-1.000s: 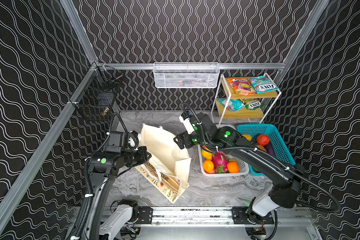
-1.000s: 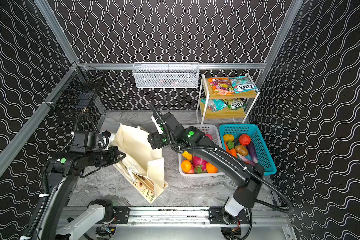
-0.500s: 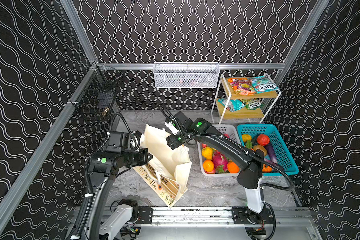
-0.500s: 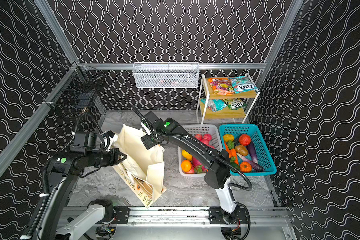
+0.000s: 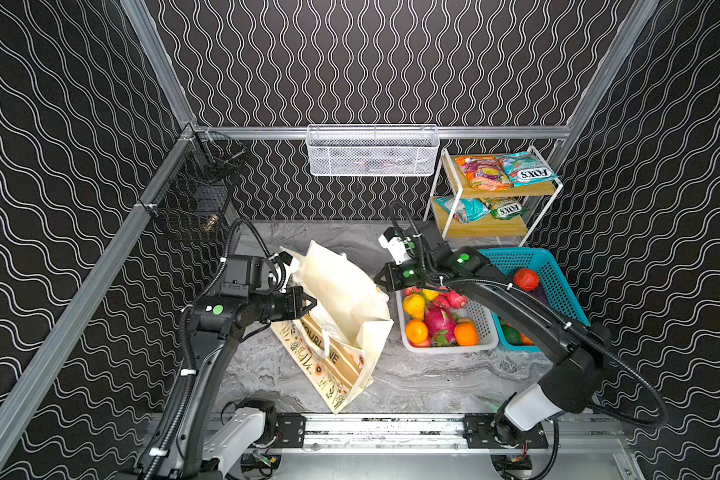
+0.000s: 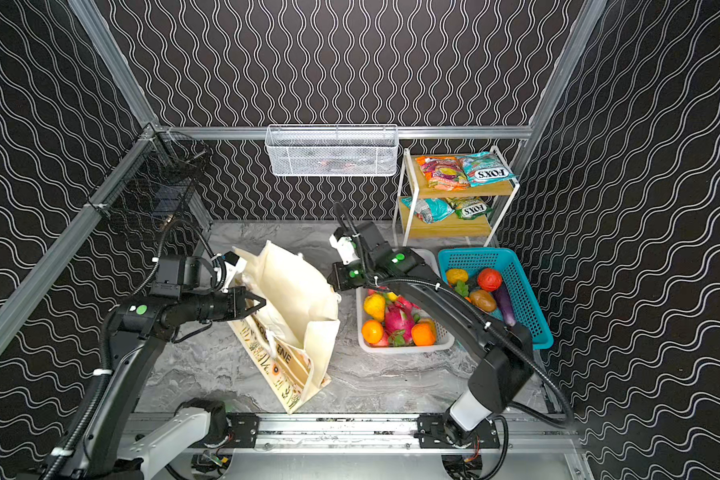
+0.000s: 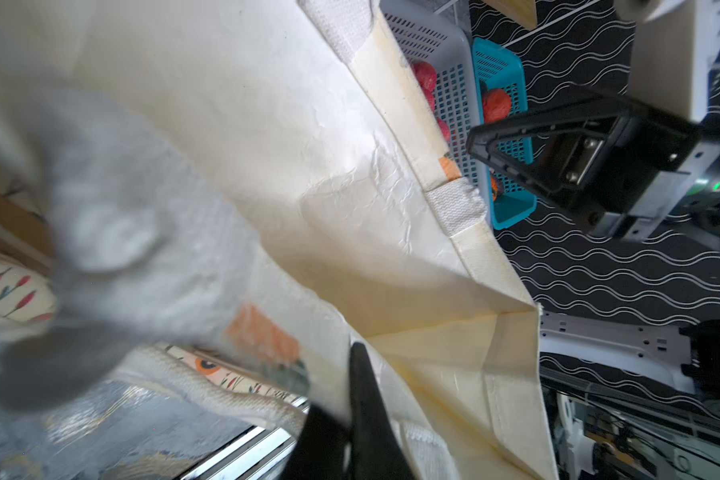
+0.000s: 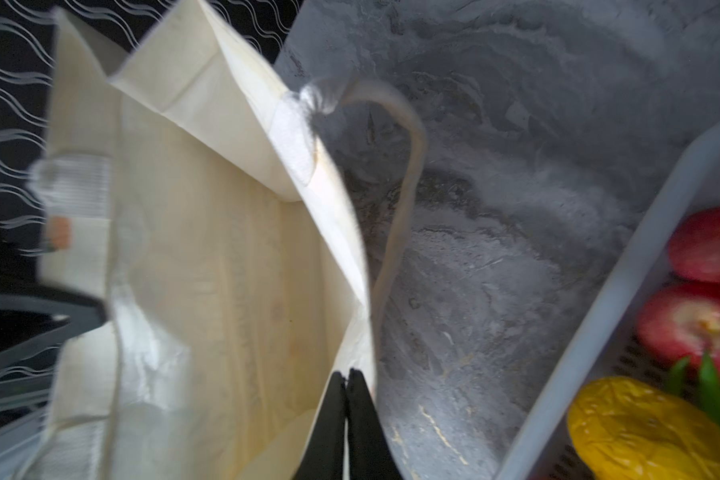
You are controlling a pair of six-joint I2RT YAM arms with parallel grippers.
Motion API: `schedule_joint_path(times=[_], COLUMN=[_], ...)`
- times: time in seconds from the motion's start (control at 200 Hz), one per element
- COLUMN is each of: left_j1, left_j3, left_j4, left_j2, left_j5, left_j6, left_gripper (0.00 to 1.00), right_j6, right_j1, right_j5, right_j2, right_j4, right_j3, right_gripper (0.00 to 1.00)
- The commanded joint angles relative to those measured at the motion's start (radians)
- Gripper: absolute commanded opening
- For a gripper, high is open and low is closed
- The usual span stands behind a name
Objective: Place the food into the grocery bag and tie it
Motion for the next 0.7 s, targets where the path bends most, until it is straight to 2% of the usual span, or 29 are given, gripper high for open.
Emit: schedule_joint_path(times=[0.0, 0.07, 0.095, 0.14, 0.18, 0.29, 0.491, 0.586, 0.696], left_j1=[0.004, 0.008, 0.009, 0.009, 0.009, 0.009, 0.009, 0.009, 0.009], left_j3=[-0.034, -0.053, -0.056, -0.053, -0.045, 0.008, 0.045, 0.031, 0.015], left_j4=[0.195, 0.254, 0.268, 0.275, 0.266, 0.158, 0.009, -0.002, -0.003], left_j2=[0.031, 0.046, 0.048, 0.048, 0.046, 0.032, -0.003, -0.018, -0.019], left_j5=[0.117, 0.172, 0.182, 0.202, 0.220, 0.226, 0.235, 0.230, 0.234], left_j6=[-0.037, -0.059, -0.065, -0.066, -0.059, 0.013, 0.099, 0.109, 0.110], left_gripper=[0.00, 0.00, 0.00, 0.00, 0.00, 0.00, 0.00, 0.00, 0.00], right_j6=[0.203, 0.316, 0.340, 0.320, 0.249, 0.092, -0.086, -0.133, -0.155], right_j1=[-0.048, -0.084, -0.095, -0.103, -0.101, -0.094, -0.062, -0.035, 0.000], right_j5=[-0.230, -0.274, -0.280, -0.247, -0.174, -0.110, -0.009, 0.032, -0.002], right_j2=[-0.110, -0.172, -0.185, -0.192, -0.189, -0.130, 0.020, 0.075, 0.105], right_j4=[0.365, 0.528, 0.555, 0.521, 0.425, 0.255, 0.077, 0.016, 0.003], right_j3=[-0.158, -0.274, -0.296, -0.291, -0.243, -0.122, 0.018, 0.057, 0.059], right_gripper=[0.06, 0.04, 0.08, 0.30, 0.43, 0.61, 0.68, 0.71, 0.73])
